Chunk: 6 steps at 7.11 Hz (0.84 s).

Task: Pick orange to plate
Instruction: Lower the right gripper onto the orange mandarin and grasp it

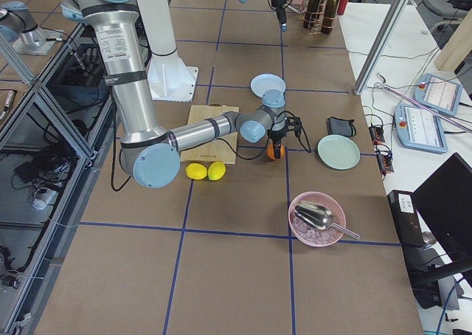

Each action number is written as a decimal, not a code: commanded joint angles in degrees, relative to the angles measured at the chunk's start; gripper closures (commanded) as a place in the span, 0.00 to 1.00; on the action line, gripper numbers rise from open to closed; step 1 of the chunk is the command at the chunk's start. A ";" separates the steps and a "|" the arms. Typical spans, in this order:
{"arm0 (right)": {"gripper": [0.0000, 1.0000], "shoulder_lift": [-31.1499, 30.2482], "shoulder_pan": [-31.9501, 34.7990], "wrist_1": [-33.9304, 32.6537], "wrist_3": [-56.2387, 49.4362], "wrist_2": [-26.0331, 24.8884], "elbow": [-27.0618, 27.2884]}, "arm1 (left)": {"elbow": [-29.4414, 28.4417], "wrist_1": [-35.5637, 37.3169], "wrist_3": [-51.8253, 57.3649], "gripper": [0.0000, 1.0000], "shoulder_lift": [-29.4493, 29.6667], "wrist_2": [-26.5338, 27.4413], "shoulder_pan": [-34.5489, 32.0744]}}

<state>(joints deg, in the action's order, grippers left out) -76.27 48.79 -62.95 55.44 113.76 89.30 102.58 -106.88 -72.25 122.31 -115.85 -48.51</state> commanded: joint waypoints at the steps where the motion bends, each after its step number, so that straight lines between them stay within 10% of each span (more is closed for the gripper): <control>1: 0.25 -0.20 -0.36 -0.16 0.98 0.05 0.34 | 0.43 -0.09 0.00 0.00 -0.23 0.01 0.00; 2: 0.83 -0.28 -0.36 -0.16 2.29 -0.12 0.95 | 0.43 -0.09 0.00 0.00 -0.23 0.01 0.00; 3: 1.00 -0.29 -0.36 -0.07 5.61 -0.90 1.57 | 0.43 -0.09 0.00 0.00 -0.23 0.01 0.00; 6: 1.00 0.93 -0.53 -0.69 10.73 -2.23 10.16 | 1.13 -0.09 0.00 0.00 -0.84 0.01 0.00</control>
<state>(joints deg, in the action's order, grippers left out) -76.17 48.36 -63.41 64.98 111.67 95.83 103.49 -106.96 -72.25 121.80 -115.84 -48.52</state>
